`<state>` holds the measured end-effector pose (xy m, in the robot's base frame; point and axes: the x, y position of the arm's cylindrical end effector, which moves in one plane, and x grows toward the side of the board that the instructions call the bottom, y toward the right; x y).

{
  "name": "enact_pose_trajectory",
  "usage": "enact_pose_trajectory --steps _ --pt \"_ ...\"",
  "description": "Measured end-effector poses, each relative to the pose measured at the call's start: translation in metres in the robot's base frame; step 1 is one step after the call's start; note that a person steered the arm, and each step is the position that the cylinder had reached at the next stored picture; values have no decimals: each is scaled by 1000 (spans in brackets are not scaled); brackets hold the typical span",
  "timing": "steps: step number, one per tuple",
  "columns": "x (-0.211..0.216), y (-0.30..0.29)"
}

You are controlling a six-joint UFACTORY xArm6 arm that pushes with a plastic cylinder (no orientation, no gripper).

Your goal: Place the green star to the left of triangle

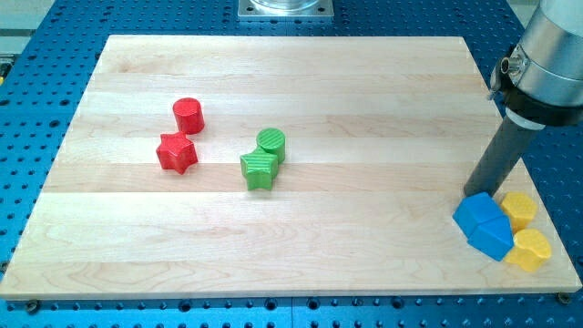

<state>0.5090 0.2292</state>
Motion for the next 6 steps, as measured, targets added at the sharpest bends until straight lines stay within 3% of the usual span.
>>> enact_pose_trajectory --steps 1,3,4,6 --pt "-33 -7" --pt "-161 -92" --pt "-175 -152" --pt "-161 -230"
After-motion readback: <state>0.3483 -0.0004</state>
